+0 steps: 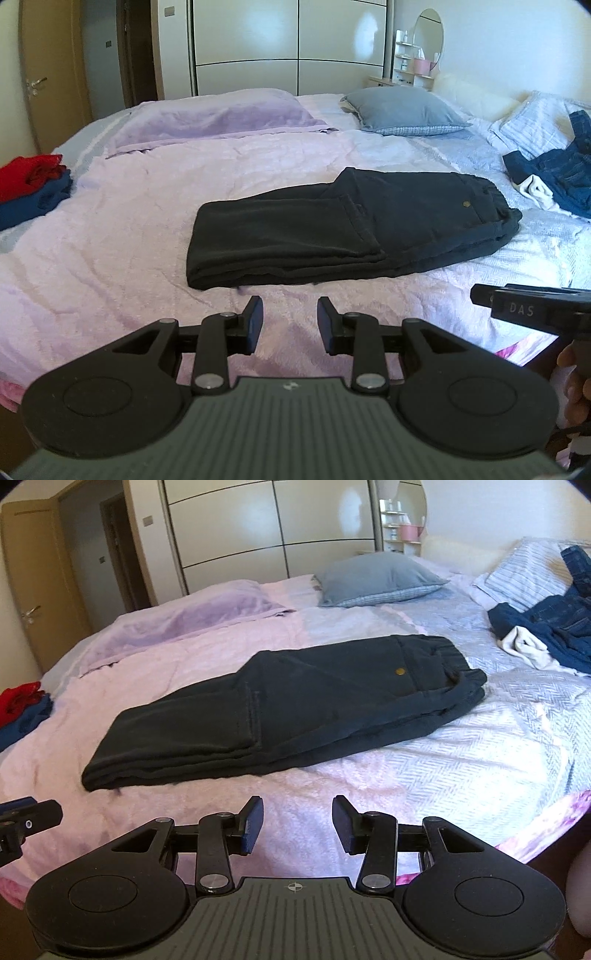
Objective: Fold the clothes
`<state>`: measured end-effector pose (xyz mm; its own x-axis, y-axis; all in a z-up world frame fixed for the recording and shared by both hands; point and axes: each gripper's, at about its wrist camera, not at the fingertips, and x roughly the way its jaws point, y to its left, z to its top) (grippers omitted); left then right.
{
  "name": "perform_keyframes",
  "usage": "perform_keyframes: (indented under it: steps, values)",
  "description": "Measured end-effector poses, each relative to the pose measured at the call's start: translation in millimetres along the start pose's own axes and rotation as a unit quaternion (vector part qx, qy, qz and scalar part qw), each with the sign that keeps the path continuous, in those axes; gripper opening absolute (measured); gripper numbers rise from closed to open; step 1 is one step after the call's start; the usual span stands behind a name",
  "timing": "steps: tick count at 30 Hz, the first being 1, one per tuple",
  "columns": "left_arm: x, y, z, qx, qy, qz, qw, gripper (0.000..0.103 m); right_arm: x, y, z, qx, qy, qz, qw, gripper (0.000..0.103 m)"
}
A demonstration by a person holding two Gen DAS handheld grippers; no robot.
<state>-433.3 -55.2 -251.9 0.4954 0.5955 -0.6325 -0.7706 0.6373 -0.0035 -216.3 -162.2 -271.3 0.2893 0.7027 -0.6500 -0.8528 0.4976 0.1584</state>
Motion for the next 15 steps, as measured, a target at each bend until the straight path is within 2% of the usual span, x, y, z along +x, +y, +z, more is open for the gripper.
perform_keyframes:
  steps: [7, 12, 15]
  values:
    - [38.4, 15.4, 5.8, -0.007, 0.017, -0.017, 0.9997, 0.027, 40.5, -23.1, 2.6, 0.039, 0.031, 0.003, 0.999, 0.045]
    - [76.5, 19.6, 28.2, -0.007, 0.017, -0.021, 0.9996, 0.027, 71.0, -35.1, 26.9, 0.041, 0.011, 0.02, 0.999, 0.045]
    - [105.2, 20.6, 43.6, -0.007, 0.013, -0.027, 0.9995, 0.027, 92.7, -34.8, 44.9, 0.01, -0.012, 0.019, 1.0, 0.045]
